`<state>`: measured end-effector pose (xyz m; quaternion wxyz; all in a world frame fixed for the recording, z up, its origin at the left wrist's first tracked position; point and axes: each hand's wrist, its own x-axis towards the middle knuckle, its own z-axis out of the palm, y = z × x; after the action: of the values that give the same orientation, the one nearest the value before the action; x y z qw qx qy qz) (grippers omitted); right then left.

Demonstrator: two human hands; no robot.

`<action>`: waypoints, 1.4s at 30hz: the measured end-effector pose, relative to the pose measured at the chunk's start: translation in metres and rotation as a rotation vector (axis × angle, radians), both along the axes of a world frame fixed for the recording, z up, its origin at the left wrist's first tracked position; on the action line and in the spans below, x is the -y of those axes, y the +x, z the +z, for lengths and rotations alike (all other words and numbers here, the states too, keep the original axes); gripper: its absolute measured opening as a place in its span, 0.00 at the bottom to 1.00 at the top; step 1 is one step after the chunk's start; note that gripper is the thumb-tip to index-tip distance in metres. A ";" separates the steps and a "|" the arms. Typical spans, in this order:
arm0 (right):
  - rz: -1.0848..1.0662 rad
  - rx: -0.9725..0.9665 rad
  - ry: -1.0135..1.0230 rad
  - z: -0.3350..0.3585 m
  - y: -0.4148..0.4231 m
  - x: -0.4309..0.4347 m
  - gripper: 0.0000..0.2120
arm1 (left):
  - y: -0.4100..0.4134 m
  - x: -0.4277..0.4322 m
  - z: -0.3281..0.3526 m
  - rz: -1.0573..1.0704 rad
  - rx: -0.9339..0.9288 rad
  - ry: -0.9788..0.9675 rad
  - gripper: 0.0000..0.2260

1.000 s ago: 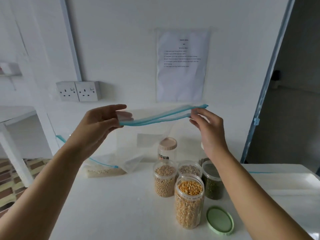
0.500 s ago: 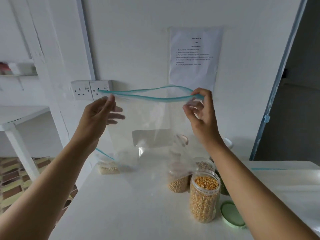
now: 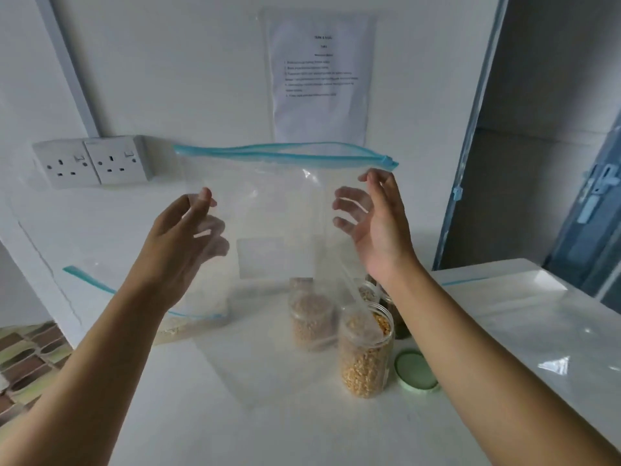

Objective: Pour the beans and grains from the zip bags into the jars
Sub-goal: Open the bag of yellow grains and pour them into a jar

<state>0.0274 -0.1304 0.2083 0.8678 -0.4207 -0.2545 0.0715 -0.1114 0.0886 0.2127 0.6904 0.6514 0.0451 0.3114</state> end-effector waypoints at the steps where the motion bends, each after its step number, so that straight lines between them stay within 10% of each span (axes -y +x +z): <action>1: -0.021 -0.023 0.020 0.001 0.003 0.004 0.07 | 0.006 0.003 0.000 0.002 -0.006 0.058 0.09; 11: -0.149 -0.081 0.087 0.024 0.054 0.074 0.08 | 0.074 0.085 0.038 0.030 -0.062 0.072 0.11; 27: -0.297 -0.255 -0.370 -0.036 0.209 0.305 0.05 | 0.190 0.298 -0.040 -0.131 -0.239 -0.243 0.06; 42: -0.469 -0.283 -0.923 -0.135 0.329 0.406 0.11 | 0.307 0.393 -0.154 -0.266 -0.414 -0.287 0.29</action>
<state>0.3567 -0.5361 0.0728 0.6110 -0.7904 0.0236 0.0362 0.1955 -0.3048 0.0591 0.7864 0.5970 0.1428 0.0689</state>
